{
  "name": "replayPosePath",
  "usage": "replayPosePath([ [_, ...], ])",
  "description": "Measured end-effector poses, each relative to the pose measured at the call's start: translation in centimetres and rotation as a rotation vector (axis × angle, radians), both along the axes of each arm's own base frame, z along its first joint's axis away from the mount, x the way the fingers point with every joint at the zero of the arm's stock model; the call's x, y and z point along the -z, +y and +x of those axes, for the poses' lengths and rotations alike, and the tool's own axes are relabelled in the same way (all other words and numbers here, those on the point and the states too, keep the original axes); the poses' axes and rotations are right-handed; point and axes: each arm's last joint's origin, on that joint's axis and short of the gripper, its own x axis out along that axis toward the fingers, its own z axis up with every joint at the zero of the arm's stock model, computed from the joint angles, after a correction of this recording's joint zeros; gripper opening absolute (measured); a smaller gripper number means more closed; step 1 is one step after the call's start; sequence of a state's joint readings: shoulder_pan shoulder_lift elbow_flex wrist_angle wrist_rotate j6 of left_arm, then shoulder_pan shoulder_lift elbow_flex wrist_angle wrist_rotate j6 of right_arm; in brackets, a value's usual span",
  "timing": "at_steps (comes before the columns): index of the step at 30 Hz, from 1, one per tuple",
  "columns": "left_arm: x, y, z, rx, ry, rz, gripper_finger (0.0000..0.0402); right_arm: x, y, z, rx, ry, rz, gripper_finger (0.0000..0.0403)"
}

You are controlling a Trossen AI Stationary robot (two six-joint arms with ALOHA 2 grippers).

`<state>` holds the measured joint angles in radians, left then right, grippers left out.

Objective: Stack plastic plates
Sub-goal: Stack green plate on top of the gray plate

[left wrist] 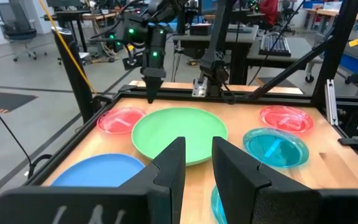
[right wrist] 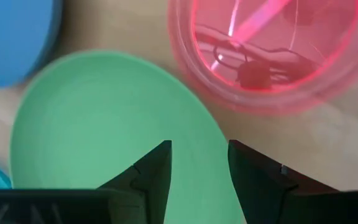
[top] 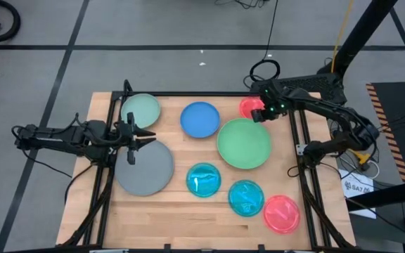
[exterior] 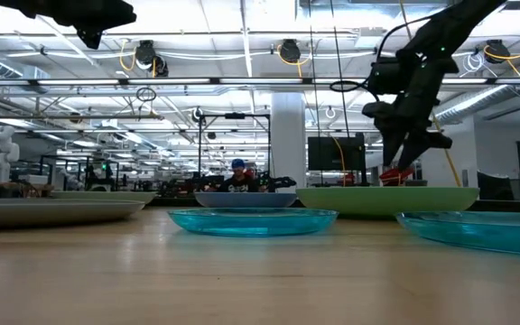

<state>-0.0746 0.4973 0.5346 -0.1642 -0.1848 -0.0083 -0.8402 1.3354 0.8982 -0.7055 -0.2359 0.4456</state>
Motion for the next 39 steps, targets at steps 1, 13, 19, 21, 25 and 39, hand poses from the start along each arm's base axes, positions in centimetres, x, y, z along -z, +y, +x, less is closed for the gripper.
replayPosePath([
  [1,0.0,0.0,0.0,0.001,0.001,0.005,0.0085,0.0,-0.1,0.2,0.014,-0.013,-0.006,0.0153],
  [13,0.0,0.0,0.0,0.005,0.004,0.039,0.0085,-0.3,-0.2,1.1,0.095,-0.131,0.052,0.0153],
  [19,0.0,0.0,0.0,0.005,0.003,0.040,0.0085,0.1,1.7,1.6,0.108,-0.001,0.090,0.0153],
  [21,0.0,0.0,0.0,0.005,0.003,0.040,0.0085,0.5,2.7,1.1,0.147,0.150,0.097,0.0153],
  [25,0.0,0.0,0.0,0.005,0.003,0.040,0.0085,0.6,4.0,0.0,0.169,0.349,0.079,0.0153],
  [39,0.0,0.0,0.0,0.004,0.008,0.032,0.0085,1.5,3.8,0.6,0.190,0.385,0.086,0.0153],
])
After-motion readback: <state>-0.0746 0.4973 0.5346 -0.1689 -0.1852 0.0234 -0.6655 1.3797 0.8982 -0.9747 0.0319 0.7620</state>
